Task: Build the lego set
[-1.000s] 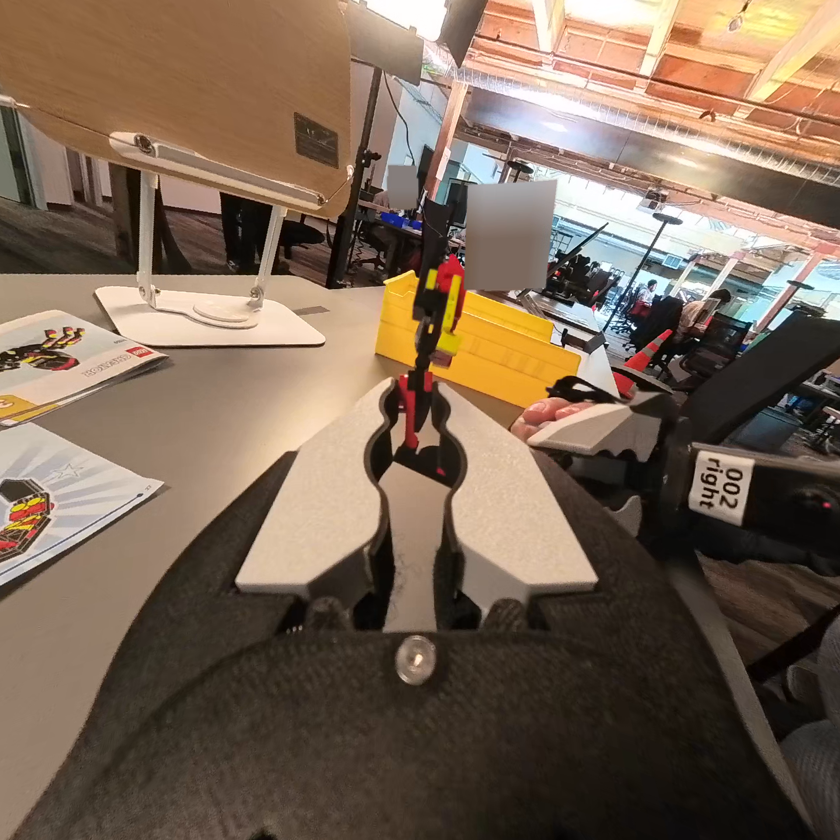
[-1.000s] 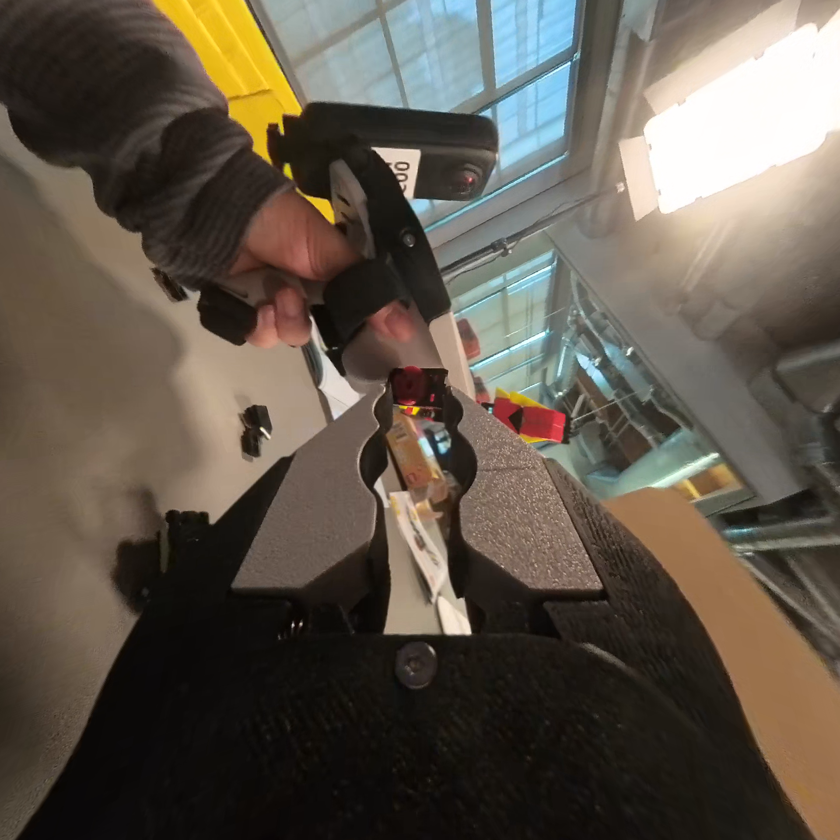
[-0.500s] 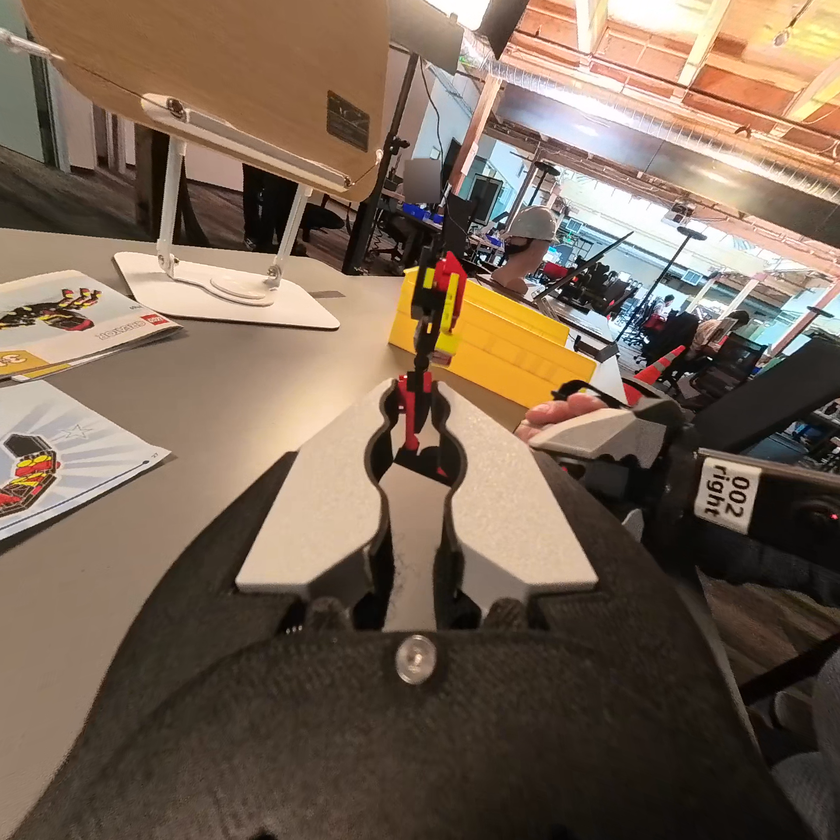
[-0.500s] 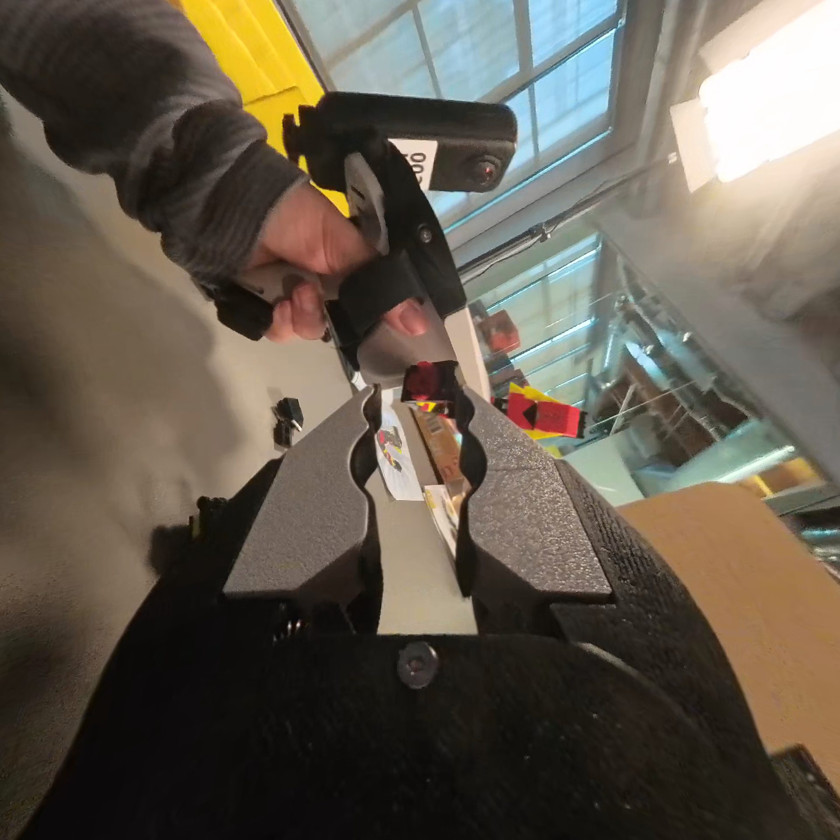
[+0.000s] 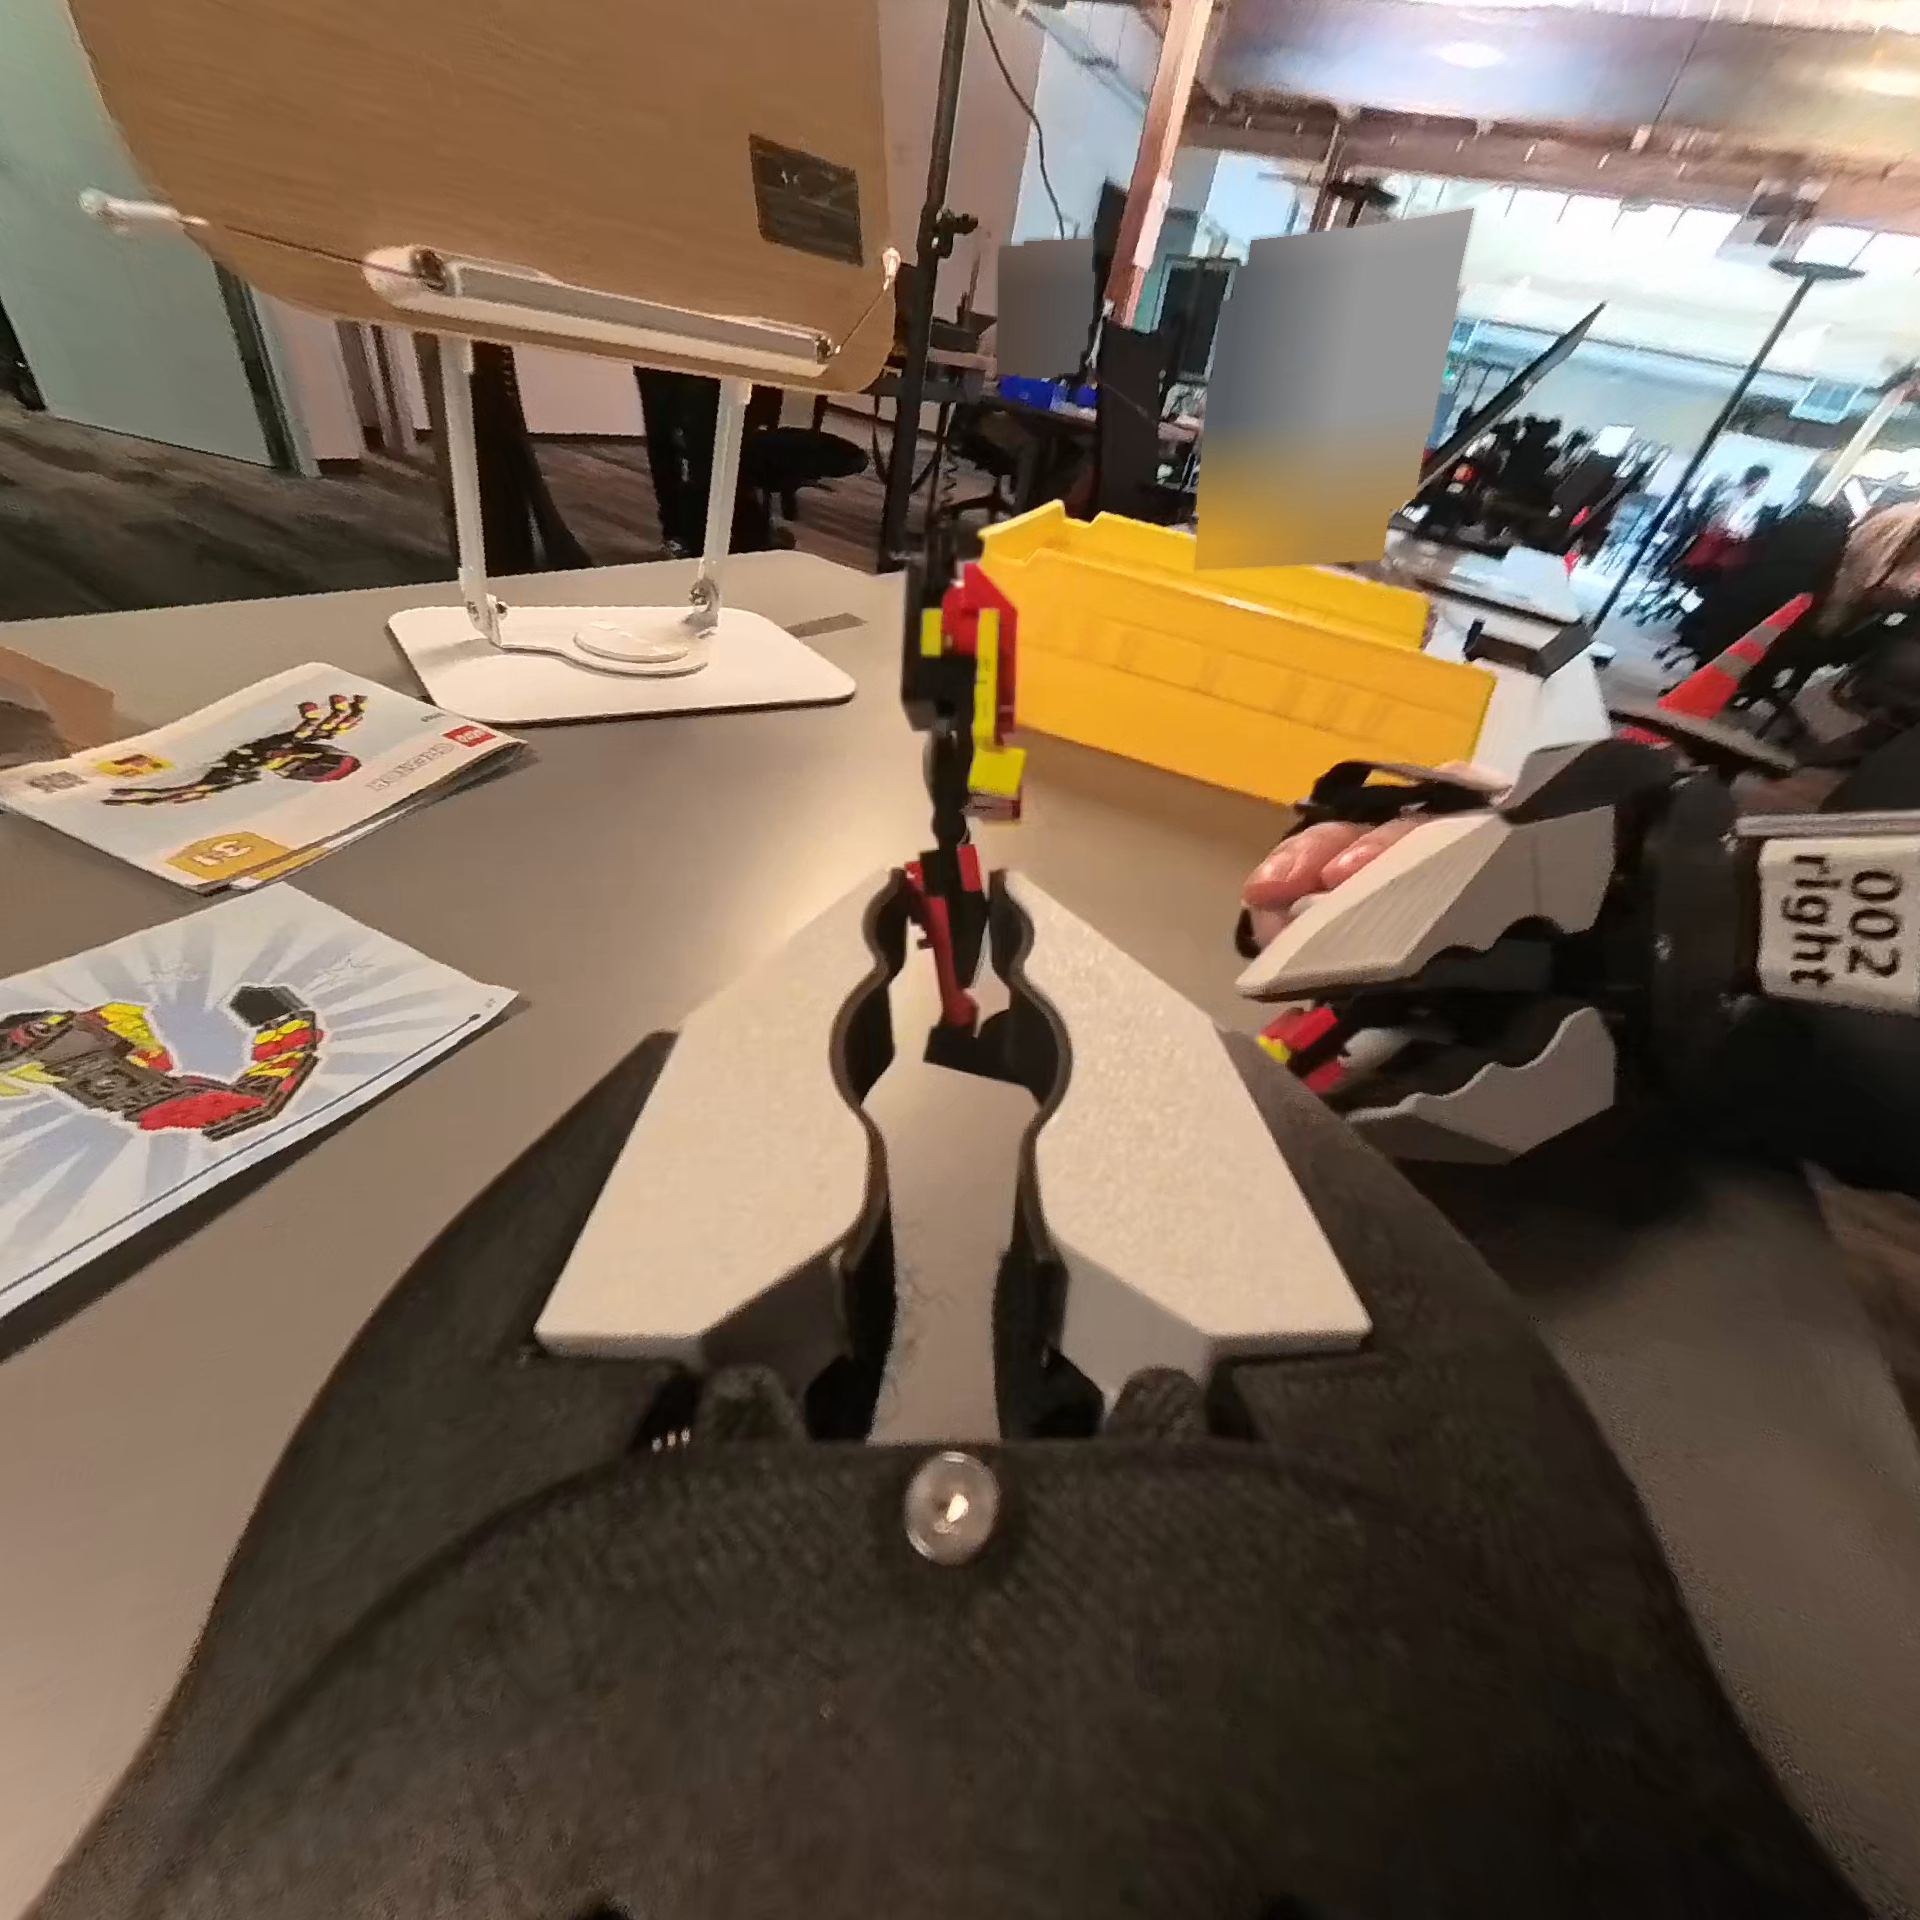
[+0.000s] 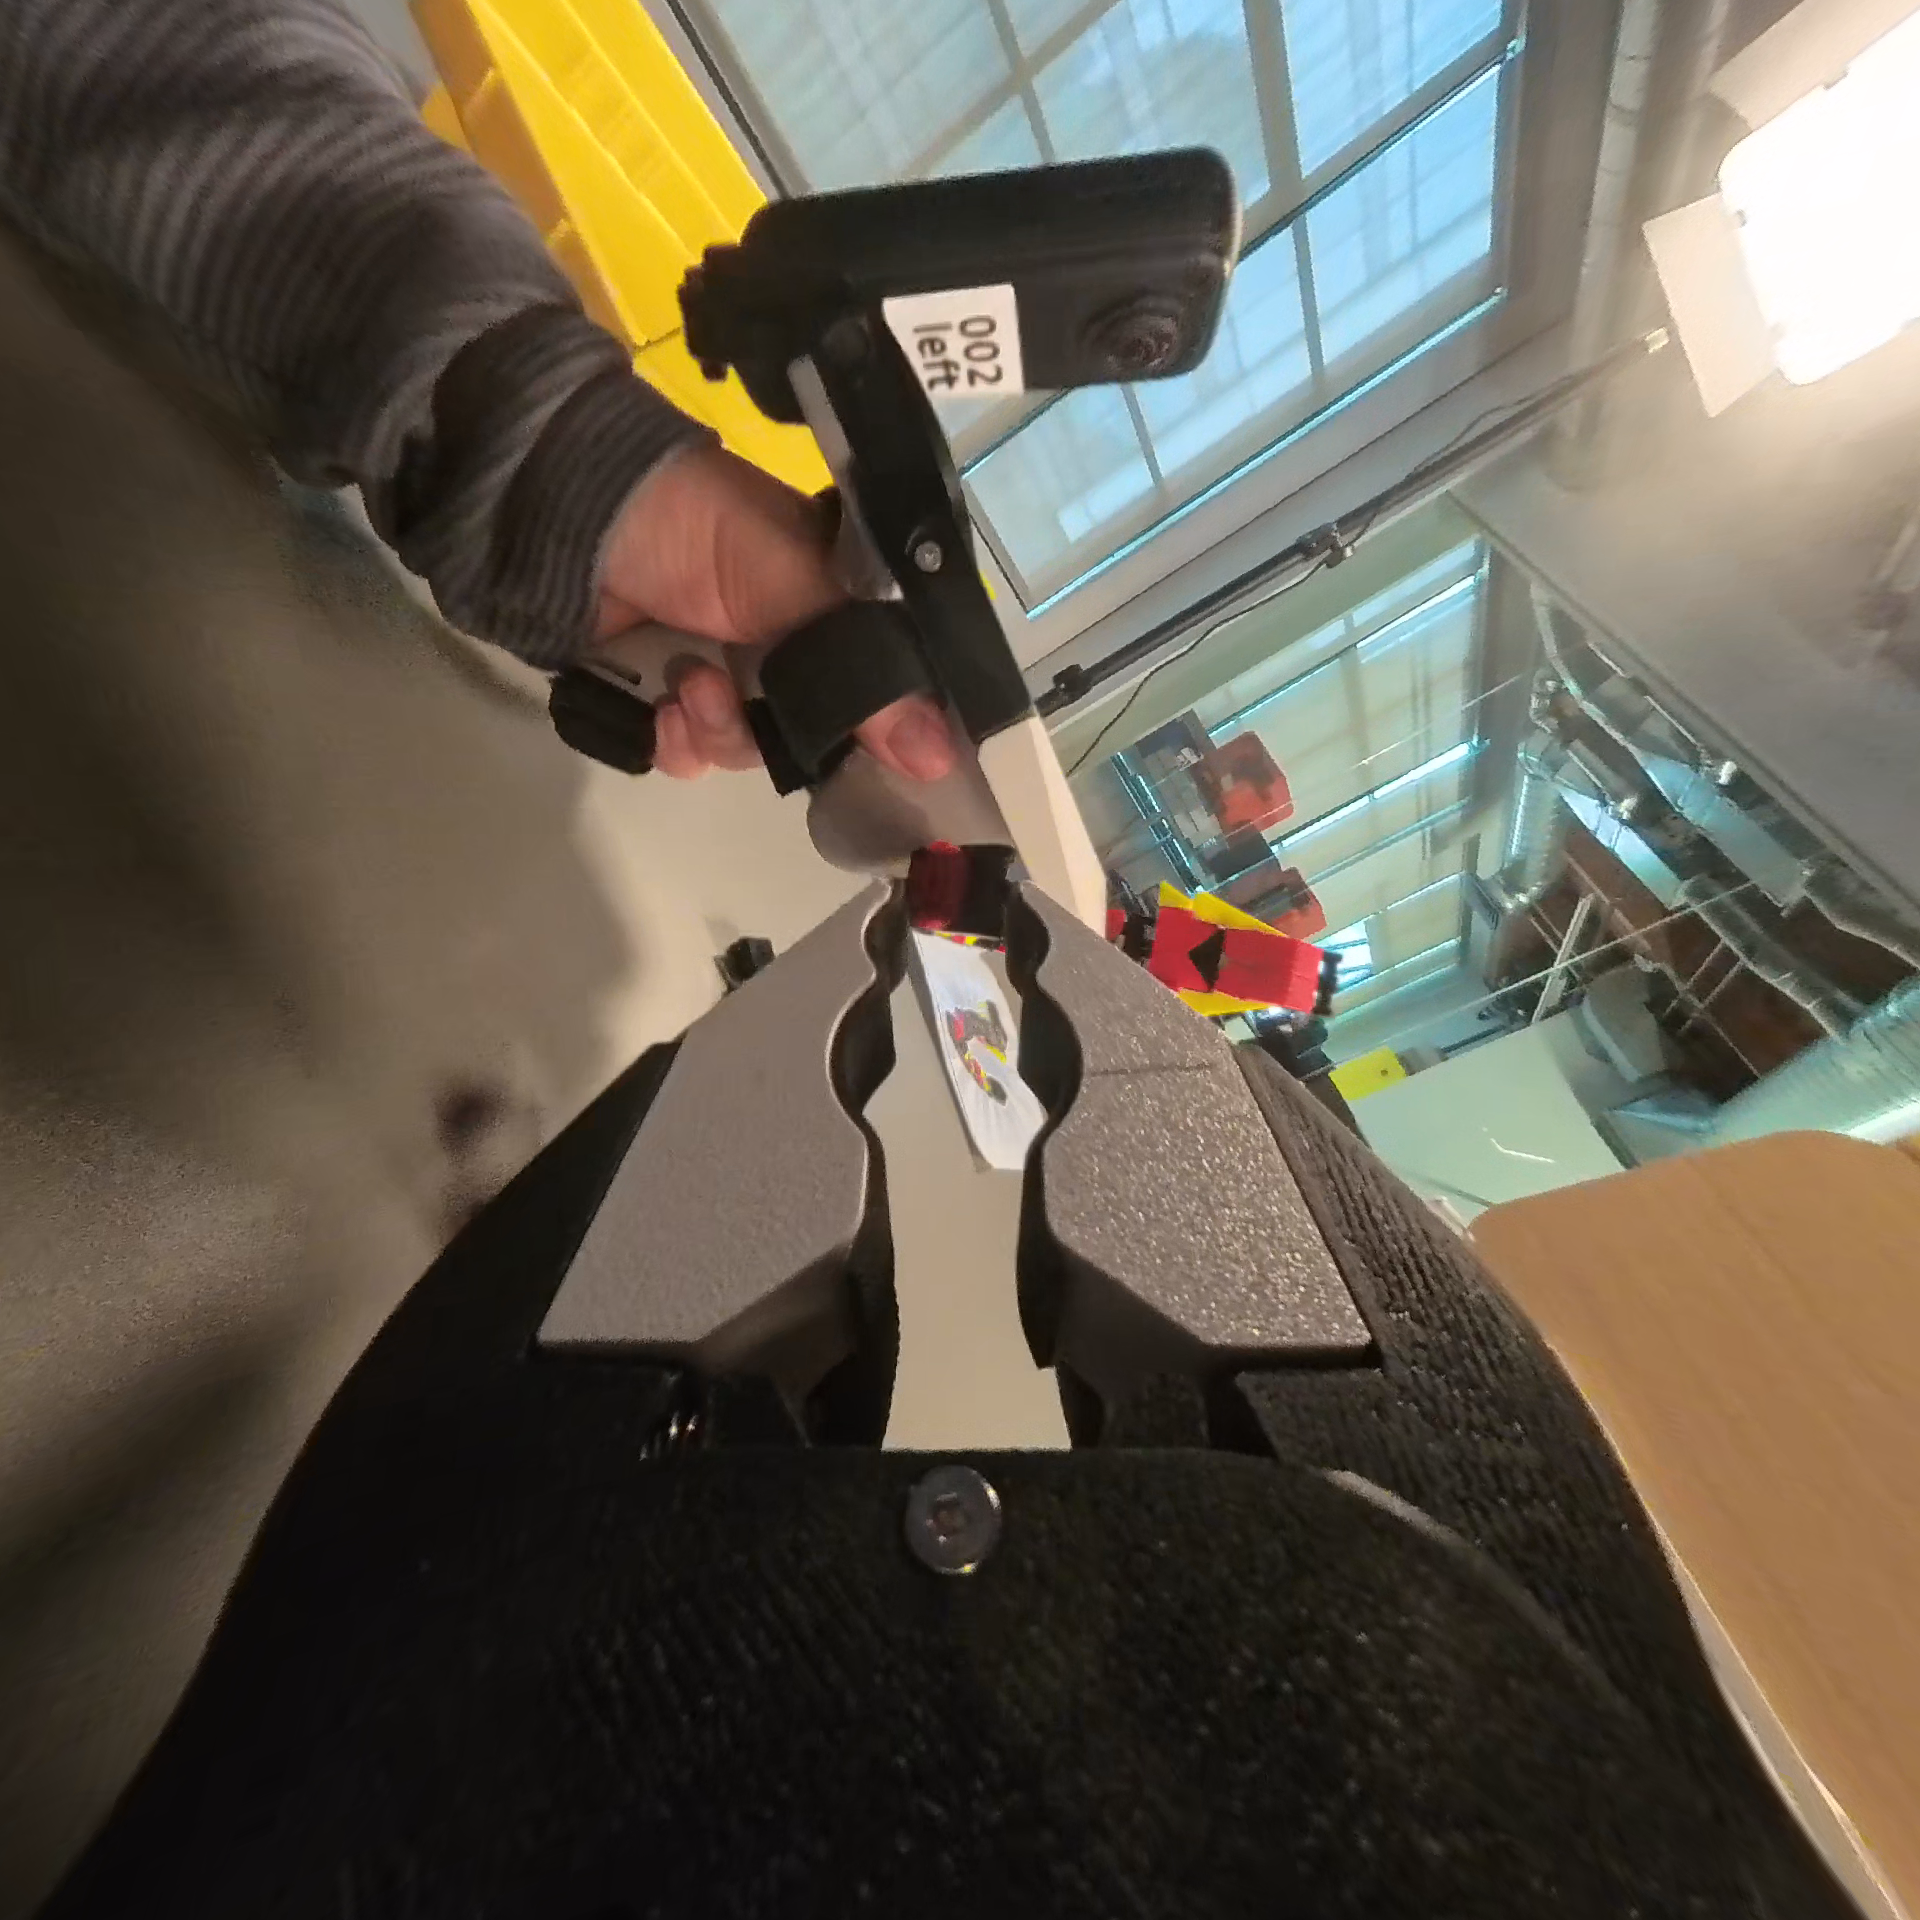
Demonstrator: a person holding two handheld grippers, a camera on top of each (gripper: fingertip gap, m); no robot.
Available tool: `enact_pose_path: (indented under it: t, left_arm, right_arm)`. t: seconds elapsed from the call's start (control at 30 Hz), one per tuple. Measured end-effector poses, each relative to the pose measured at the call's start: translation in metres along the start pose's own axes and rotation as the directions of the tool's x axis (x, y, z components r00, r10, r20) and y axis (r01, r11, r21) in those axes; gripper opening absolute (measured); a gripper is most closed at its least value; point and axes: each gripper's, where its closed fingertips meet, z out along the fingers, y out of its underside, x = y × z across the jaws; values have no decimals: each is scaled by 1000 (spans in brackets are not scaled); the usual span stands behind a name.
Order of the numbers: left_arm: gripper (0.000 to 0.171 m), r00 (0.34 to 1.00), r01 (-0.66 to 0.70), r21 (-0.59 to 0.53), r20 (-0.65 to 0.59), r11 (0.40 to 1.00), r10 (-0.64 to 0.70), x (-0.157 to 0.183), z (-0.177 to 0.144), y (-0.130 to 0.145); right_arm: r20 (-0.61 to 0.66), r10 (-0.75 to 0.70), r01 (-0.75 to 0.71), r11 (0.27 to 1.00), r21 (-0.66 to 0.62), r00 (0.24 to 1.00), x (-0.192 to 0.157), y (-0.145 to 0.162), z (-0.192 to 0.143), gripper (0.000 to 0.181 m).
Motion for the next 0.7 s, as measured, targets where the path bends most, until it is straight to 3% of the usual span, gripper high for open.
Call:
enact_pose_path:
  t: [0.1,0.27,0.53,0.6,0.7]
  left_arm:
    - [14,1000,-19,-20,14,1000,19,-4,-1,4]
    - [27,1000,11,-41,11,999,-11,-9,-3,6]
    - [33,997,35,-83,-62,996,-40,-2,0,14]
    - [41,992,-11,-76,-123,997,1,8,0,14]
    - [36,952,-215,-36,-231,976,201,24,-6,15]
  right_arm:
    - [6,-5,5,1000,-12,1000,-3,5,1,16]
    - [28,117,-117,993,22,993,4,3,-2,15]
    - [41,152,-150,988,-40,988,12,22,-6,10]
    - [66,189,-187,982,-35,980,11,22,-7,10]
    - [144,266,-265,964,-28,953,4,21,-10,10]
